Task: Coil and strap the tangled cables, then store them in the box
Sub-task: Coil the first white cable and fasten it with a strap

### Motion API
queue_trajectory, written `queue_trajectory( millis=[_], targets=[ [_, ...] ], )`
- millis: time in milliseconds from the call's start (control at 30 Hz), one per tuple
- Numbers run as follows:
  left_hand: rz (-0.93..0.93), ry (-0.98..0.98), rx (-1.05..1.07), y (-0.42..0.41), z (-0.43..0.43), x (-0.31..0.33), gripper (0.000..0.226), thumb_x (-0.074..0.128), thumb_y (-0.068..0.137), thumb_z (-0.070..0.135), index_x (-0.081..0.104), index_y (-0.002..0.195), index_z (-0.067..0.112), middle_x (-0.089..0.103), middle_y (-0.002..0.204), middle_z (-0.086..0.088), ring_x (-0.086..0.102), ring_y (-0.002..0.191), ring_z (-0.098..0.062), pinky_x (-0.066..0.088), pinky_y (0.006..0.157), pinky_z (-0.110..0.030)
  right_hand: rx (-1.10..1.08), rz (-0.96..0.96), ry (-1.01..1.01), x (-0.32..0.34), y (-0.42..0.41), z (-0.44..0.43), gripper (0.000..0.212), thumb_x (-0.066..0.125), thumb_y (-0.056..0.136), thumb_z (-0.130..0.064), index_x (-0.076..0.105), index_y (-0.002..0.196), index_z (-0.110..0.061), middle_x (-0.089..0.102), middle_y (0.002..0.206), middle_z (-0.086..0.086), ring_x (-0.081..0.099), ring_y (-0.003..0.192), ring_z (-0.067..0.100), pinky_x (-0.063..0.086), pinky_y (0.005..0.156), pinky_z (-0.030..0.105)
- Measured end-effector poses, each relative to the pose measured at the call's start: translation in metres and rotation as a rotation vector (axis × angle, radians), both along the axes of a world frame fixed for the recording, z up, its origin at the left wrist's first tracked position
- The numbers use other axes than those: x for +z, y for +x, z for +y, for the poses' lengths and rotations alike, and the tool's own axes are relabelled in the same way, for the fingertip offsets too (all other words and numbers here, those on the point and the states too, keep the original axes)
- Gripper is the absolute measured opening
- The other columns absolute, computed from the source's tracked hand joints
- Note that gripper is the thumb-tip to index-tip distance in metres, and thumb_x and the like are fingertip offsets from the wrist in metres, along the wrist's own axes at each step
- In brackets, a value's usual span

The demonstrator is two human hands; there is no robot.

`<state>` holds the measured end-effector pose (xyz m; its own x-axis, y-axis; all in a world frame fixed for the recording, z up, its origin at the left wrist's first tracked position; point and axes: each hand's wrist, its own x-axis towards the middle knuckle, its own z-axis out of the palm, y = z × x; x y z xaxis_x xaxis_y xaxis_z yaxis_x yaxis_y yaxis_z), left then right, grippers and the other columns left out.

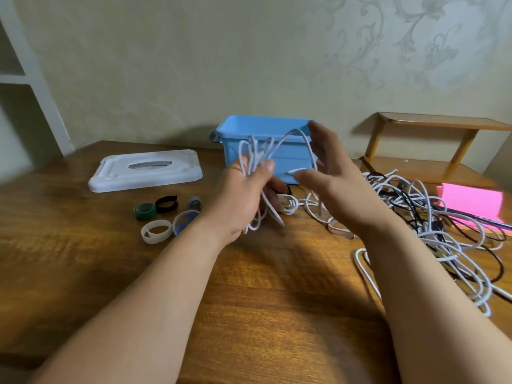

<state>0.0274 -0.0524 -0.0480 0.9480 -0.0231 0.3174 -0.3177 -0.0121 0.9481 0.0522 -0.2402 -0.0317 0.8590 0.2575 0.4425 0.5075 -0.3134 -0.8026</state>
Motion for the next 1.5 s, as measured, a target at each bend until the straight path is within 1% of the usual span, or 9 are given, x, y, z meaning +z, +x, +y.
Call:
queue_trajectory(
  millis=[133,200,467,567,767,900,1100,1367,1500],
  targets=[
    [0.031,-0.06,0.047,0.003,0.004,0.0,0.011,0.053,0.113,0.022,0.056,0.103,0.018,0.063,0.064,-0.002,0.052,0.049,-0.016,0.05,0.061,-0.042,-0.175,-0.047,0.027,0.001,-0.006,0.009,0.02,0.056,0.11,-0.029,0.067,0.119,-0.015,0.077,0.09,0.0,0.074,0.079,0.012,0.063,0.079,0.044],
    [0.04,-0.064,0.062,0.003,0.0,-0.002,0.017,0.055,0.112,0.028,0.061,0.096,0.023,0.052,0.06,0.004,0.046,0.053,-0.014,0.043,0.061,-0.038,-0.226,-0.151,-0.062,-0.003,-0.013,0.018,0.03,0.047,0.113,-0.038,0.067,0.1,-0.019,0.065,0.068,0.0,0.061,0.061,0.016,0.05,0.06,0.039],
    [0.053,-0.26,-0.077,-0.011,-0.007,0.008,0.027,0.067,0.098,0.039,0.073,0.077,0.024,0.072,0.069,0.009,0.071,0.066,-0.006,0.055,0.061,-0.022,-0.138,-0.308,-0.464,-0.006,-0.027,0.04,0.027,0.038,0.105,-0.046,0.05,0.092,-0.026,0.061,0.071,-0.004,0.056,0.068,0.026,0.044,0.06,0.042],
    [0.095,-0.292,-0.042,-0.008,-0.007,0.006,0.019,0.067,0.103,0.033,0.076,0.099,0.016,0.081,0.088,-0.001,0.079,0.085,-0.016,0.061,0.071,-0.029,-0.087,-0.305,-0.548,-0.009,-0.027,0.041,0.022,0.045,0.106,-0.041,0.049,0.086,-0.03,0.058,0.07,-0.007,0.056,0.066,0.022,0.044,0.061,0.039],
    [0.172,-0.679,0.087,0.013,0.007,0.004,0.031,0.06,0.107,0.038,0.062,0.092,0.011,0.065,0.069,-0.002,0.075,0.072,-0.022,0.065,0.084,-0.045,-0.084,-0.19,-0.586,-0.005,-0.022,0.028,0.035,0.057,0.099,-0.06,0.058,0.082,-0.03,0.064,0.076,-0.009,0.06,0.072,0.013,0.048,0.064,0.038],
    [0.233,-0.818,0.116,0.016,0.019,0.008,0.041,0.054,0.109,0.047,0.052,0.078,0.02,0.039,0.059,0.006,0.039,0.047,-0.01,0.051,0.056,-0.028,-0.046,-0.165,-0.527,0.001,-0.018,0.015,0.01,0.068,0.092,-0.04,0.064,0.097,-0.032,0.07,0.09,-0.011,0.065,0.086,0.014,0.056,0.076,0.043],
    [0.237,-0.56,0.07,0.011,0.022,0.006,0.041,0.056,0.107,0.054,0.051,0.081,0.023,0.033,0.06,0.005,0.026,0.046,-0.009,0.017,0.048,-0.028,-0.19,-0.278,-0.591,-0.007,-0.01,0.01,0.012,0.07,0.091,-0.024,0.069,0.096,-0.034,0.072,0.09,-0.013,0.066,0.087,0.019,0.053,0.085,0.044],
    [0.22,-0.237,-0.053,0.005,0.016,0.0,0.032,0.062,0.106,0.045,0.054,0.089,0.019,0.043,0.065,0.001,0.028,0.046,-0.011,0.023,0.044,-0.026,-0.339,-0.252,-0.502,-0.005,-0.008,0.006,0.008,0.071,0.094,-0.023,0.073,0.1,-0.028,0.069,0.087,-0.01,0.063,0.082,0.019,0.051,0.069,0.037],
    [0.166,-0.026,-0.09,0.0,0.001,-0.005,0.021,0.064,0.105,0.043,0.066,0.096,0.024,0.059,0.077,-0.001,0.041,0.051,-0.012,0.032,0.046,-0.022,-0.24,-0.2,-0.452,-0.003,-0.011,0.015,0.029,0.067,0.091,-0.01,0.066,0.118,-0.02,0.065,0.102,-0.004,0.06,0.09,0.018,0.044,0.069,0.025]
  ],
)
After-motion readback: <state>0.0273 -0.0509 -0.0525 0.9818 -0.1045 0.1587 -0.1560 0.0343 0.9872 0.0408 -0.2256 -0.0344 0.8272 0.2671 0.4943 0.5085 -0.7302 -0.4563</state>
